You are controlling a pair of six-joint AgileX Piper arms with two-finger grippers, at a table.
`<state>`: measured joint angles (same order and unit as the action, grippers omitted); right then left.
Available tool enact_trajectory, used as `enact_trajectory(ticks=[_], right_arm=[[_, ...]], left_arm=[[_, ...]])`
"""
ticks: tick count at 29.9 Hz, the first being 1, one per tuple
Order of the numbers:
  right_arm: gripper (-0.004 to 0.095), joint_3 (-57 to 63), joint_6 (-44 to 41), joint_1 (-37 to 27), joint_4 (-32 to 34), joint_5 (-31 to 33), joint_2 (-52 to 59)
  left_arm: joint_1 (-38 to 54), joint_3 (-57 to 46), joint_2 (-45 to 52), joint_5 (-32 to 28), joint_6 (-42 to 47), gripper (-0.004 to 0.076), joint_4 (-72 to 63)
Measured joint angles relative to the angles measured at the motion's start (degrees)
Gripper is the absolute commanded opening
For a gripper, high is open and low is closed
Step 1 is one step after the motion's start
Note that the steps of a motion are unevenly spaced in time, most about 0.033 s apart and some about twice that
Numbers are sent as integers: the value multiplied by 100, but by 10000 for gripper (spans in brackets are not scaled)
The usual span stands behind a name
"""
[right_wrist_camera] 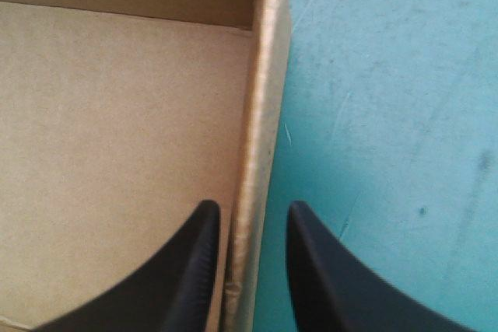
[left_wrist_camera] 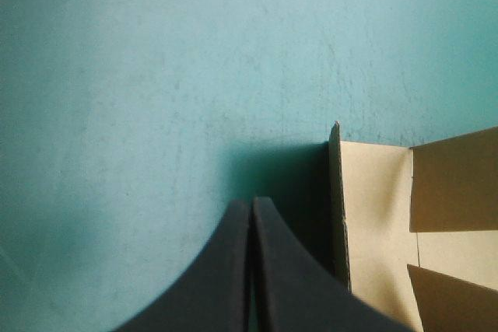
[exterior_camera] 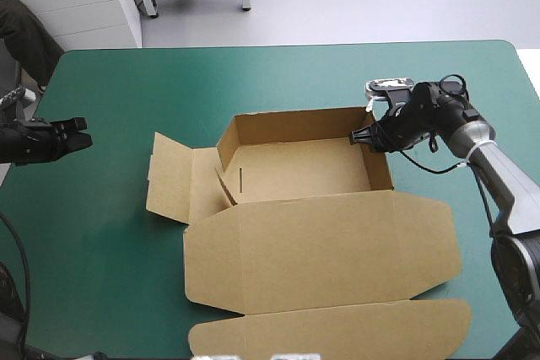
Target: Fold the box
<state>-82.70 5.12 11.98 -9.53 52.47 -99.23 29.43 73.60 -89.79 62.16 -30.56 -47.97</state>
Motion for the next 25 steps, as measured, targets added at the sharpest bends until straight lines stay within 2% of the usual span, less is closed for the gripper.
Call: enact_trajectory(ticks=[2,4,9,16,25], right_arm=[[698,0,-7,0,15,-21,0],[747,-37,-19,0,15,-1,0],[751,-491,-48,0,15,389,-20],[751,-1592,-312,0,37,1638,-27],[750,-1532,-570,107,100,1854,535]], left_arm=[[0,0,0,-19,0,-10,0],[0,0,0,-24,-45,-10,0],[0,0,0,-45,-96,-10,5],[0,0,0,-79,-106,-10,-164],[0,0,0,-90,-106,-10,-185]])
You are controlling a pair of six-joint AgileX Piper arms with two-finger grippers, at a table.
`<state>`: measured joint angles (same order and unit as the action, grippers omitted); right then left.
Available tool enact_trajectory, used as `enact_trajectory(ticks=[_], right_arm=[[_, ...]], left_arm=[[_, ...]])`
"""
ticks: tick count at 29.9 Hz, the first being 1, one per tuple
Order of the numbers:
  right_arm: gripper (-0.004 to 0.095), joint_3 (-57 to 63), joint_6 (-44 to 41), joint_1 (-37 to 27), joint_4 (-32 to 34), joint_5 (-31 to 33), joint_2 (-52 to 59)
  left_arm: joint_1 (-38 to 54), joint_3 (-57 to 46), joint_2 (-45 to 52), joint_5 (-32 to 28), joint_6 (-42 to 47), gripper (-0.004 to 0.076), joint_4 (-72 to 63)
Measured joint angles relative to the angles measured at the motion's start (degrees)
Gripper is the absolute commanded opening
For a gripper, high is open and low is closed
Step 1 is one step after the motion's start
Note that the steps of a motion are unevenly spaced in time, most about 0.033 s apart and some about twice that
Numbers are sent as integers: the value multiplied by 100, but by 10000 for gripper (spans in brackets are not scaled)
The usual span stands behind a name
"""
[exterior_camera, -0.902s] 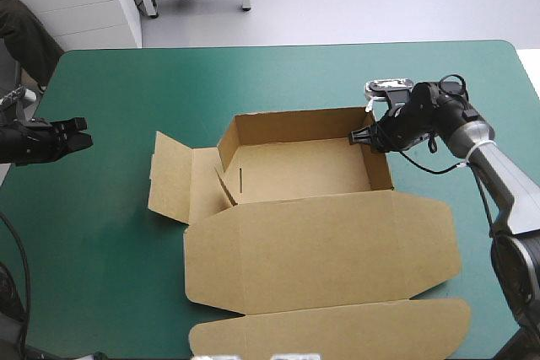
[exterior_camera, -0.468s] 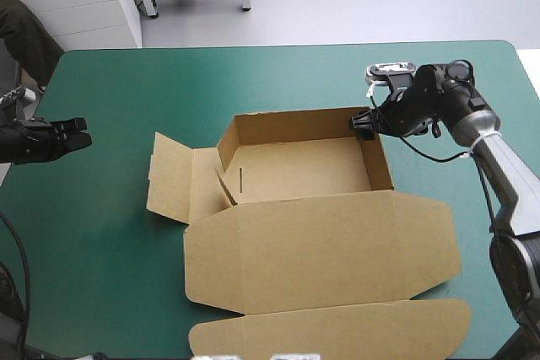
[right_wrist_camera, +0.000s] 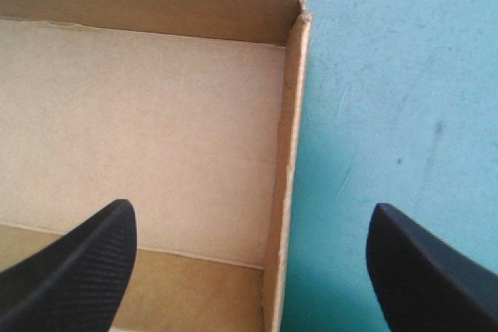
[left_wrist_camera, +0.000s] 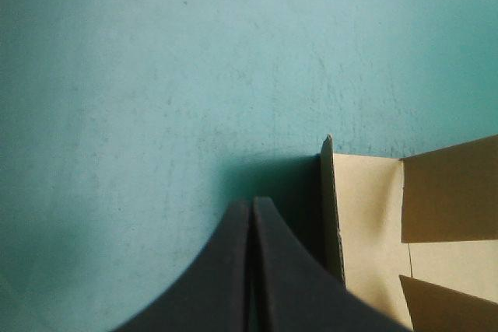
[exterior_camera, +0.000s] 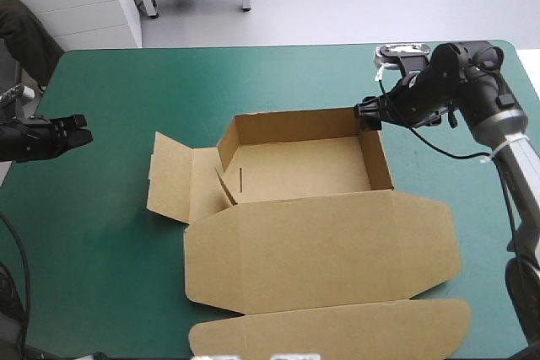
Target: Fold the box
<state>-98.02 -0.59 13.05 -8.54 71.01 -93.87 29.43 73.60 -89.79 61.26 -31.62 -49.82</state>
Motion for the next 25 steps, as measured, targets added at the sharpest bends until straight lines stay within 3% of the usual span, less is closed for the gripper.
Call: enact_trajectory(ticks=[11,25], right_arm=[[750,774,-68,58,255,-54,253],[739,774,-85,58,273,-526,-930]], left_arm=[[0,0,0,6,0,-10,-11],[0,0,0,24,0,-10,-39]])
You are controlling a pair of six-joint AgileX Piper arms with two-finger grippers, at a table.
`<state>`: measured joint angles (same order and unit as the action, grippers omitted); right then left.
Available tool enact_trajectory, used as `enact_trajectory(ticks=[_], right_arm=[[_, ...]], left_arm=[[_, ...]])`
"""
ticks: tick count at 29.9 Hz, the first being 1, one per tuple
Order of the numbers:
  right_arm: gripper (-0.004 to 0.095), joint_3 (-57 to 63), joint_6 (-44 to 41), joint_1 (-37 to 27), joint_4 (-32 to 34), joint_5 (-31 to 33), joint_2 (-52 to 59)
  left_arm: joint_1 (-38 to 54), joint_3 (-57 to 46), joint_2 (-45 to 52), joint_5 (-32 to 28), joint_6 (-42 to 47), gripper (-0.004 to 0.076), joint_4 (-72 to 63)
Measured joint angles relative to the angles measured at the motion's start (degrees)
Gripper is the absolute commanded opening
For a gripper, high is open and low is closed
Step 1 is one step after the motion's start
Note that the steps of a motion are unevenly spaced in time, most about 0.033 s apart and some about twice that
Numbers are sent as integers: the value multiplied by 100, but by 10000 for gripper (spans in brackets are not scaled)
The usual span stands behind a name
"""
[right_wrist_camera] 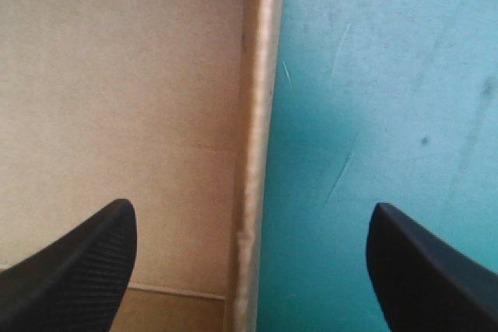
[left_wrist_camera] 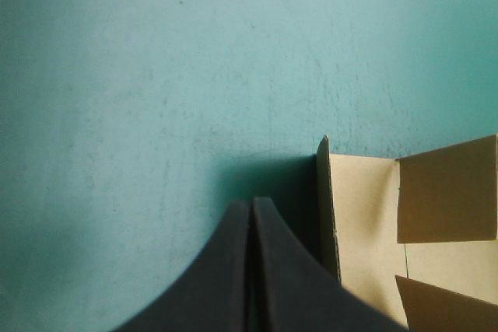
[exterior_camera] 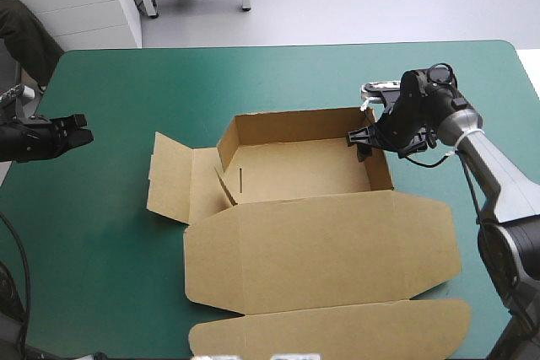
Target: Fold the box
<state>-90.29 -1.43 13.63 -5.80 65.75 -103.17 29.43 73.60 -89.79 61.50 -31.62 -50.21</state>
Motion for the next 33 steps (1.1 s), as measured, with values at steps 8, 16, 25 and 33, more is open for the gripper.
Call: enact_trajectory(ticks=[8,16,25,33], right_arm=[[658,0,-18,0,-41,-30,-361],[-8,0,26,0,-41,140,-492],[0,-227,319,0,67,402,-443],[0,-287,324,0,6,468,783]], left_arm=[[0,0,0,0,0,-10,0],[0,0,0,23,0,-10,0],[0,0,0,92,-24,-10,0],[0,0,0,131,-24,-10,224]])
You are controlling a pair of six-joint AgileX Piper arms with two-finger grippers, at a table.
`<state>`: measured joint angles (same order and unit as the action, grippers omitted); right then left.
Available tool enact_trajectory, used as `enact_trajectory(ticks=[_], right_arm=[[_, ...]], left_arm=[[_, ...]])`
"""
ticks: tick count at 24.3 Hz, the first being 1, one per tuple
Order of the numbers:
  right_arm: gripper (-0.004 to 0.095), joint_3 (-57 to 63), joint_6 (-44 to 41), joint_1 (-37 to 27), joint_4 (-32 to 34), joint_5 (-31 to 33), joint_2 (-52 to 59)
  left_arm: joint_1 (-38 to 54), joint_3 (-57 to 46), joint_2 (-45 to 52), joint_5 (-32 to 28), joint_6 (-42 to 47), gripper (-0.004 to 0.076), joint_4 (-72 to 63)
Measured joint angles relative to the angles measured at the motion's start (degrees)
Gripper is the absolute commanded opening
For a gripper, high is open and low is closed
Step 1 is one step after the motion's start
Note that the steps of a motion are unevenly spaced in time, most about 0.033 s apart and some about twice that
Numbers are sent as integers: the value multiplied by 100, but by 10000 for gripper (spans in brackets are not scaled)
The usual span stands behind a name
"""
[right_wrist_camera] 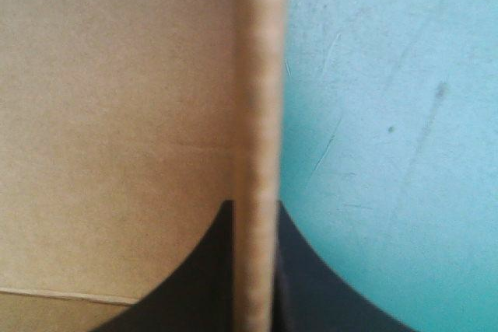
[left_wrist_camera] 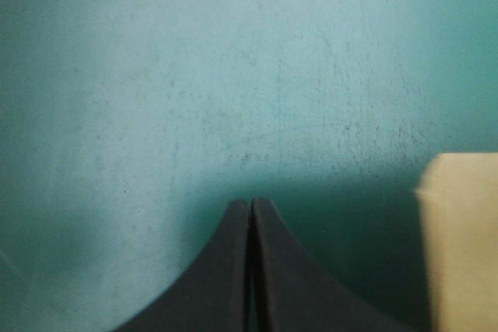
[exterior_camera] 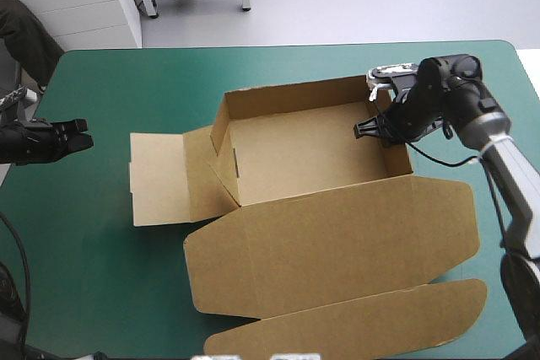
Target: Fold the box
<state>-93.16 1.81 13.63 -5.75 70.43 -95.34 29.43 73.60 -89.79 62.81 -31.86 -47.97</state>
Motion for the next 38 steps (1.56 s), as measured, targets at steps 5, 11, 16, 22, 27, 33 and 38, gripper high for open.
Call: enact_trajectory(ticks=[5,11,16,22,27,33,38], right_arm=[[0,-31,-46,0,-156,82,1020],[-1,-43,46,0,-242,94,1862],[-1,-43,166,0,-243,94,2043],[-5,-43,178,0,-540,94,2040],[-5,-43,113,0,-619,94,2040],[-5,-43,110,0,-753,94,1982],[-5,-43,97,0,-681,-60,1585]], left_arm=[[0,0,0,20,0,-10,53],[0,0,0,38,0,-9,126],[0,0,0,195,-26,66,191],[0,0,0,402,-129,554,271],[-130,0,0,515,-119,601,305],[-1165,0,0,471,-61,598,-468],[-2192,0,0,537,-211,598,-1037]])
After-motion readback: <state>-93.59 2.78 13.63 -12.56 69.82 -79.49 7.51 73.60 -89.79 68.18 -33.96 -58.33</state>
